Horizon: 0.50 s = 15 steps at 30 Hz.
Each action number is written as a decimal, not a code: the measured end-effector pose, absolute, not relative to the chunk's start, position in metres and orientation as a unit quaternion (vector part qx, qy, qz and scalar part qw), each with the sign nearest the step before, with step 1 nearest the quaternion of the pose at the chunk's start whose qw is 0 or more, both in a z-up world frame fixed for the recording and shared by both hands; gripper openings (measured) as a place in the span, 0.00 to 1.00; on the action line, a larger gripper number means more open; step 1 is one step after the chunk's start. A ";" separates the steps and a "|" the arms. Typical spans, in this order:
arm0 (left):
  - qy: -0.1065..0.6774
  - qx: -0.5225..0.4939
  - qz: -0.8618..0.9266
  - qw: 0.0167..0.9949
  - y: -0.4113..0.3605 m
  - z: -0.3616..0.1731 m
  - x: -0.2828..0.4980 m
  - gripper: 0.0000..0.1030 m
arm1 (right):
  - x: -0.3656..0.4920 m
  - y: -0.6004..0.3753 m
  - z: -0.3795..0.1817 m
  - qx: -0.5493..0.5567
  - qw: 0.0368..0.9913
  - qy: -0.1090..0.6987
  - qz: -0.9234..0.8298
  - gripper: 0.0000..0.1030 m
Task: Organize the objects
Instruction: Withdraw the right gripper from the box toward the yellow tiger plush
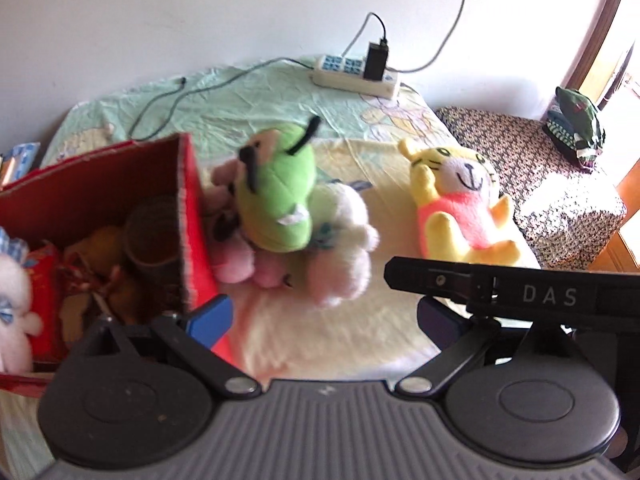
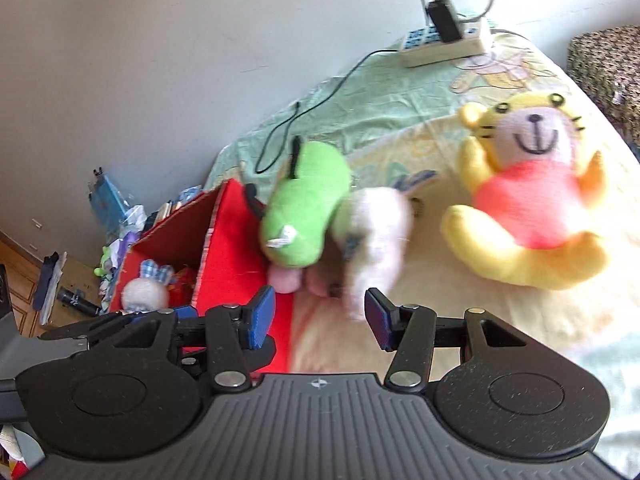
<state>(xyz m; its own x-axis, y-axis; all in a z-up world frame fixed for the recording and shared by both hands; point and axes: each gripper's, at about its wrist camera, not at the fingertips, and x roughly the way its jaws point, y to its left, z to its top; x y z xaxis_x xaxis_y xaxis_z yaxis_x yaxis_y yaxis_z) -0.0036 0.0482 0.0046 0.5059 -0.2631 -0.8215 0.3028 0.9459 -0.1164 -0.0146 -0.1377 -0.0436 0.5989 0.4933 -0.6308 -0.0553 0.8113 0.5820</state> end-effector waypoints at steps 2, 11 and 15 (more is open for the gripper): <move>0.479 0.022 -0.164 0.862 0.035 -0.001 -0.003 0.95 | -0.018 -0.151 -0.049 0.264 0.853 0.422 0.157 0.52; 0.503 0.060 -0.127 0.853 -0.010 -0.025 -0.006 0.97 | -0.030 -0.193 -0.075 0.283 0.838 0.447 0.134 0.52; 0.506 0.078 -0.120 0.851 -0.023 -0.033 -0.005 0.97 | -0.034 -0.206 -0.085 0.291 0.833 0.454 0.126 0.52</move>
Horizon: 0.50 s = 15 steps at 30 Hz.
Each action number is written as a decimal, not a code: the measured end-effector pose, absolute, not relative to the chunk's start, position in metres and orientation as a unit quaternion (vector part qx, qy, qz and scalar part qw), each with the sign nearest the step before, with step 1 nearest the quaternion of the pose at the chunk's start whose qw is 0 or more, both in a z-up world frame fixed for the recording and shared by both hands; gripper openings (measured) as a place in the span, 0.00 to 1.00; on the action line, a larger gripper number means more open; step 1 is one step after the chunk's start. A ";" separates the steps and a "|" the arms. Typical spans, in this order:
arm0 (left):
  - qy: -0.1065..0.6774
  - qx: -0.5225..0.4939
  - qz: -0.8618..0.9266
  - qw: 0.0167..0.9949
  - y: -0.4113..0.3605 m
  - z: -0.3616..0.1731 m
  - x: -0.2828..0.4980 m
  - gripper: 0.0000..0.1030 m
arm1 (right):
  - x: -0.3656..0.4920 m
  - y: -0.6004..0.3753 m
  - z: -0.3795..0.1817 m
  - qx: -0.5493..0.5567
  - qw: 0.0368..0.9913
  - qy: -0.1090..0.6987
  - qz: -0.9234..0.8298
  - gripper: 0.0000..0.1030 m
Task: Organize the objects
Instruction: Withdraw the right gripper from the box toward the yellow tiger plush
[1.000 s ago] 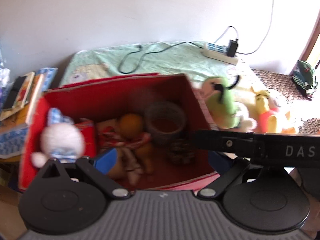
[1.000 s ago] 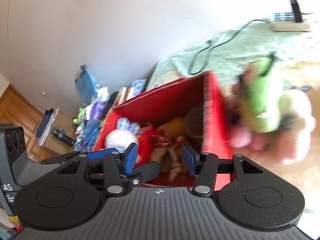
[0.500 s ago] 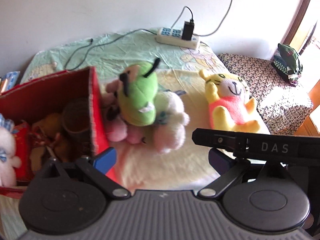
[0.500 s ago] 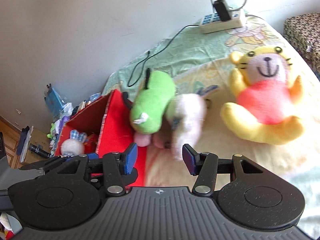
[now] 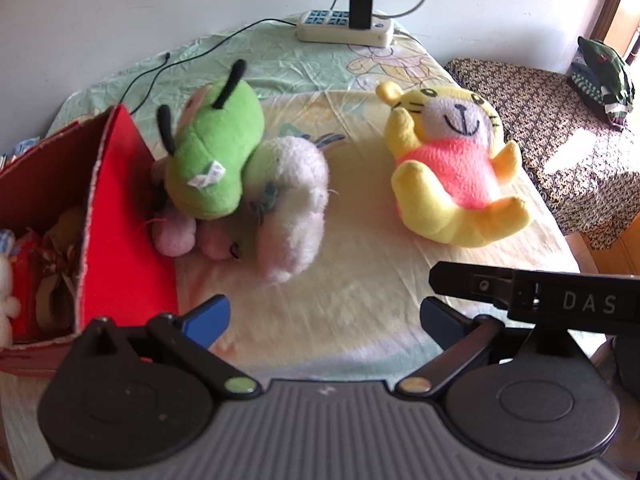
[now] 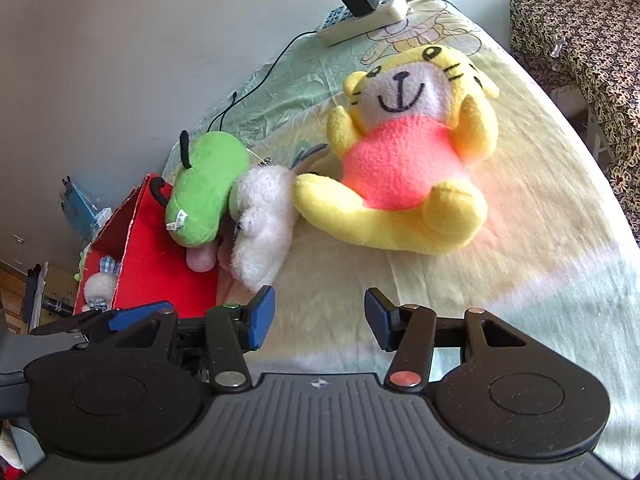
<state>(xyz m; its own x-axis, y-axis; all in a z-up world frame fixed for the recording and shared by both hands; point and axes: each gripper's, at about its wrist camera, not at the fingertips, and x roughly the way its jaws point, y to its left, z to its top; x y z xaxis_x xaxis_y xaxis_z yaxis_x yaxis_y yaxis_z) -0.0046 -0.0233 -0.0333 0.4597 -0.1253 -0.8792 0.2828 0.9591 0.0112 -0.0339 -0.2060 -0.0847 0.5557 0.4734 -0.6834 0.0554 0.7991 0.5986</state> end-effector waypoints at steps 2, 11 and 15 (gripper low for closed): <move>0.509 0.079 -0.122 0.848 -0.030 -0.037 -0.003 0.97 | -0.034 -0.213 -0.089 0.296 0.830 0.457 0.121 0.52; 0.512 0.103 -0.137 0.842 -0.051 -0.057 0.006 0.97 | -0.034 -0.231 -0.107 0.320 0.820 0.466 0.093 0.52; 0.518 0.101 -0.150 0.836 -0.056 -0.063 0.014 0.97 | -0.029 -0.236 -0.113 0.332 0.812 0.474 0.077 0.52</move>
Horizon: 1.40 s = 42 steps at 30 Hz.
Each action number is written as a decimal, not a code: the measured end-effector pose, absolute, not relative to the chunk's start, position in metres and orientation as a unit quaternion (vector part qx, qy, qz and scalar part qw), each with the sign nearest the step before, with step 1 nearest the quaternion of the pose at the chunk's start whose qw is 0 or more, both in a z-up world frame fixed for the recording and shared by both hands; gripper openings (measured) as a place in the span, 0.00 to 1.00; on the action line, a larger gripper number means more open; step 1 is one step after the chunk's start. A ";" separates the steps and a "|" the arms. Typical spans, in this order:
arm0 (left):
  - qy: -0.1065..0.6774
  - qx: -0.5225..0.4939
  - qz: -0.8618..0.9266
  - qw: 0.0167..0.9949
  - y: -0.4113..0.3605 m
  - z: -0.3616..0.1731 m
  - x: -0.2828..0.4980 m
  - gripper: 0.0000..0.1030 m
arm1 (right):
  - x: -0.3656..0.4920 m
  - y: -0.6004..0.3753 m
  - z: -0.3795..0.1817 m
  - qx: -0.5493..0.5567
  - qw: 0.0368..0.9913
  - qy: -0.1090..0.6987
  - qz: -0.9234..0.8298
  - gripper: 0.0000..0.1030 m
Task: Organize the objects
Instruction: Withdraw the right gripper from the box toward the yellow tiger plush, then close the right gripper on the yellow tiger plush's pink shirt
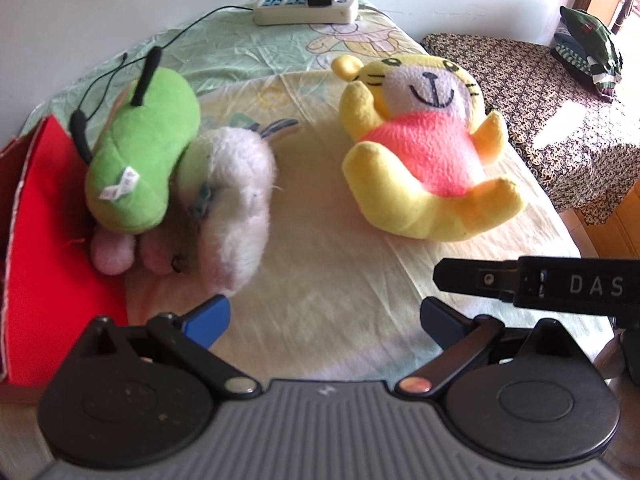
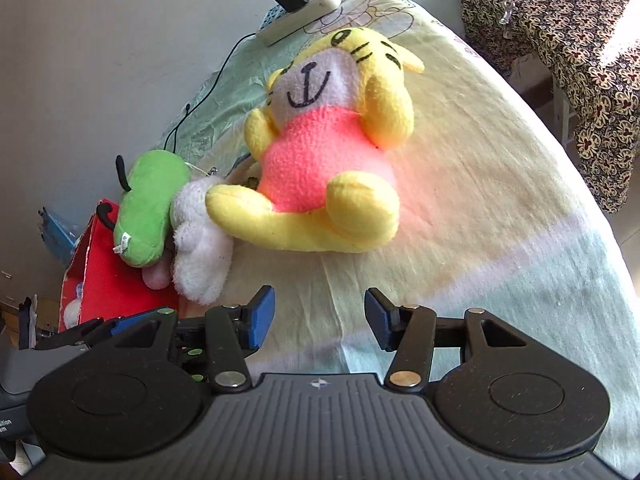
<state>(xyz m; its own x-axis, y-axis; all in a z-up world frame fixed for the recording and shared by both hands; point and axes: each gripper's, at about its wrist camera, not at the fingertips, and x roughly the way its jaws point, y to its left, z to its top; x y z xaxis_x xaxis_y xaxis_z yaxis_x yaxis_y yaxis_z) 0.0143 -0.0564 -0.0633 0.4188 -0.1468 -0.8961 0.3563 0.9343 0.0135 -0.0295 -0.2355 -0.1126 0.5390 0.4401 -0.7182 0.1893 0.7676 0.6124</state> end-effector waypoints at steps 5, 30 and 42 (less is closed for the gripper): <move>0.515 0.106 -0.167 0.834 -0.063 -0.064 0.025 0.97 | -0.030 -0.252 -0.113 0.345 0.816 0.460 0.057 0.52; 0.507 0.039 -0.261 0.821 -0.110 -0.068 0.097 0.97 | 0.015 -0.303 -0.114 0.420 0.816 0.395 0.039 0.52; 0.544 0.034 -0.266 0.795 -0.122 -0.092 0.118 0.97 | 0.043 -0.300 -0.132 0.433 0.796 0.418 0.065 0.54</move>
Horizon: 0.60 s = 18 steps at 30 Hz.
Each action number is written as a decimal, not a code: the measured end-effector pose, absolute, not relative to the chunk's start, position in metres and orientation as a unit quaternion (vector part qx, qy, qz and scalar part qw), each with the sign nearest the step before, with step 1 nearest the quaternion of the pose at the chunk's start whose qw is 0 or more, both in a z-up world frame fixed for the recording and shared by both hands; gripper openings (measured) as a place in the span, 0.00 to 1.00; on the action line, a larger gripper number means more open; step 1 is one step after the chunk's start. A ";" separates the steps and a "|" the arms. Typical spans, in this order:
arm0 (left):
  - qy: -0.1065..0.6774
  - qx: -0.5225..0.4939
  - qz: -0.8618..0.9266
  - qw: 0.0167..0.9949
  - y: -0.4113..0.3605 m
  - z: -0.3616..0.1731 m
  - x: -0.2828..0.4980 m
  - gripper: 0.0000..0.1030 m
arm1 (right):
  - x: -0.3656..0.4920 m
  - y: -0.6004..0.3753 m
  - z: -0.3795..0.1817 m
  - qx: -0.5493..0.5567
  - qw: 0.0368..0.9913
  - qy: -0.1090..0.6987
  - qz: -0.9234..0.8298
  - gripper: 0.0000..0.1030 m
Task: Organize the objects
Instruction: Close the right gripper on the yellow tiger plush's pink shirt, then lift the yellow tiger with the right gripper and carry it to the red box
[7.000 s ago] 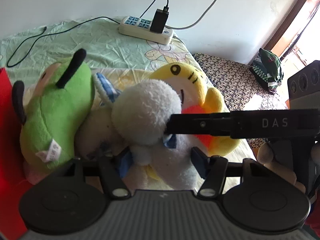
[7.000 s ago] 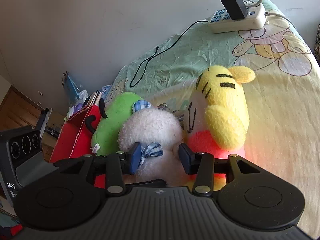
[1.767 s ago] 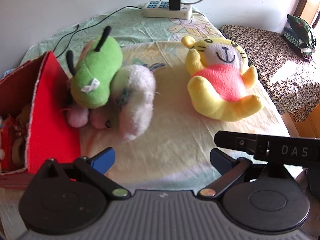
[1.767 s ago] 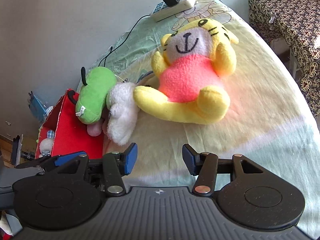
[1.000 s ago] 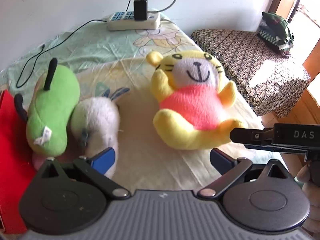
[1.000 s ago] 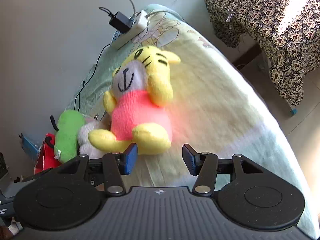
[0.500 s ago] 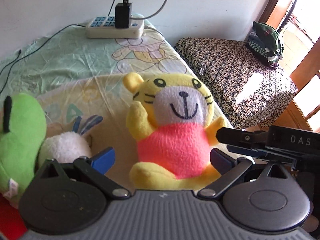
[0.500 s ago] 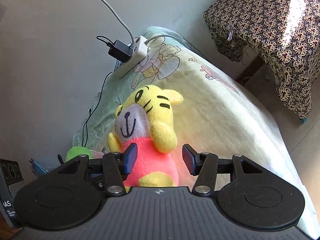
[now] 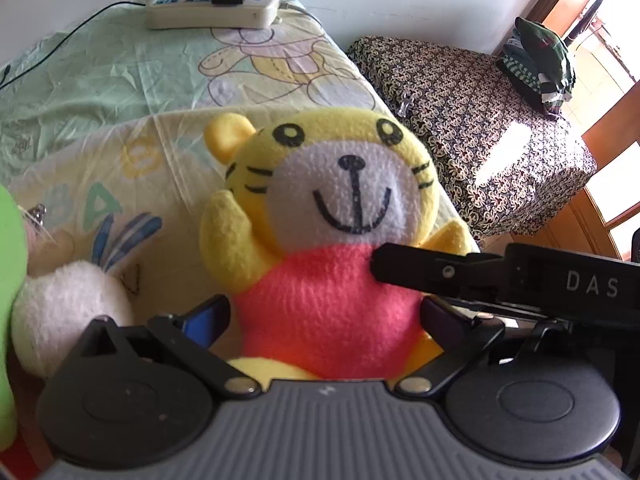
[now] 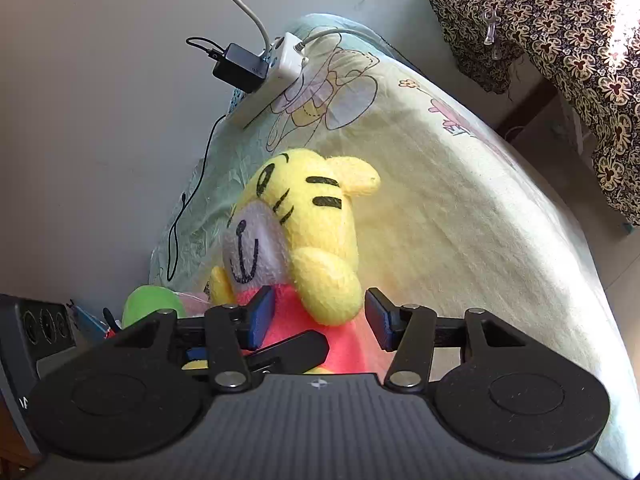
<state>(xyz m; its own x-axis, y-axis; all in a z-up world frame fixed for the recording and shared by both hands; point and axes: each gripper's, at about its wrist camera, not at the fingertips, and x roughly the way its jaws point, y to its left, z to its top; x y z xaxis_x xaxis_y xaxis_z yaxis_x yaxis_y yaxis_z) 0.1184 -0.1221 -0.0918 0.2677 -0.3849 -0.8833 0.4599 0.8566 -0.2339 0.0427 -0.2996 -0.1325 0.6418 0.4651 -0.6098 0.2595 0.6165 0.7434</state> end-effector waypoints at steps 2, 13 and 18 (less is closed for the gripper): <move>0.547 0.033 -0.268 0.792 -0.123 -0.094 0.121 0.97 | 0.045 -0.300 -0.137 0.445 0.788 0.421 0.065 0.55; 0.557 0.028 -0.287 0.779 -0.120 -0.099 0.131 0.94 | 0.051 -0.298 -0.144 0.477 0.768 0.420 0.077 0.47; 0.549 0.039 -0.295 0.781 -0.122 -0.095 0.127 0.91 | 0.048 -0.295 -0.137 0.470 0.774 0.415 0.086 0.38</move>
<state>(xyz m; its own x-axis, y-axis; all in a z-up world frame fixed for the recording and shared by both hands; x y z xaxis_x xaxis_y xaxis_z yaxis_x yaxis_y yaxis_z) 0.1267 -0.1222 -0.0946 0.2239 -0.4177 -0.8806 0.5028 0.8235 -0.2628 0.0483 -0.2954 -0.1366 0.6406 0.5239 -0.5614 0.2570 0.5427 0.7997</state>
